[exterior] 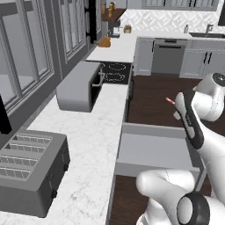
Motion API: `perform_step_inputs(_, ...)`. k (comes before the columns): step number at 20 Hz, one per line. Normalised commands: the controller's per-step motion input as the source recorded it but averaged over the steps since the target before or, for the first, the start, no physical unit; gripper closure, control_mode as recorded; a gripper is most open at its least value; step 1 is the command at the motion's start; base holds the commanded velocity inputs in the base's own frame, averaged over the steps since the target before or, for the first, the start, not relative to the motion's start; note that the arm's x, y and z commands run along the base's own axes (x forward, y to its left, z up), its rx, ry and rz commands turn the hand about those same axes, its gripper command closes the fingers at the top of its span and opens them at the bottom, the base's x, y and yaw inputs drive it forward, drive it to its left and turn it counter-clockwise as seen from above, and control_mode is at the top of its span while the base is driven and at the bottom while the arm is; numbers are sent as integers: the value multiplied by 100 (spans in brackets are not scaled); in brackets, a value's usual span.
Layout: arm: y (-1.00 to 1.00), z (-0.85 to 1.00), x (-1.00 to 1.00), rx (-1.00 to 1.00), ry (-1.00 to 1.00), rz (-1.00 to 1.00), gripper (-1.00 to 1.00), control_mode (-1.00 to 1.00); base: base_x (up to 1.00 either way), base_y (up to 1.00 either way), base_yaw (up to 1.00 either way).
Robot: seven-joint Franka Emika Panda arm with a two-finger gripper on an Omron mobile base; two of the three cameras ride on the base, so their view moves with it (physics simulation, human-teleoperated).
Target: Take a straw from the drawer in front and place it inside the glass cup on the dining counter.
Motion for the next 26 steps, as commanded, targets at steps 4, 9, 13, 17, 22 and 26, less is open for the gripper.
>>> perform_step_inputs(4,23,-2,-17,-9,1,1,100,-100,0,0,0)
perform_step_inputs(9,4,-3,-2,-1,1,0,100,-100,0,0,0)
perform_step_inputs(13,0,0,-24,0,-1,-1,100,-100,0,0,0)
perform_step_inputs(17,0,0,-8,0,-1,-2,100,100,-32,-1,-14)
perform_step_inputs(22,0,0,0,0,0,0,100,100,-39,-9,-42)
perform_step_inputs(26,0,0,0,0,0,0,100,100,-31,-25,-53)
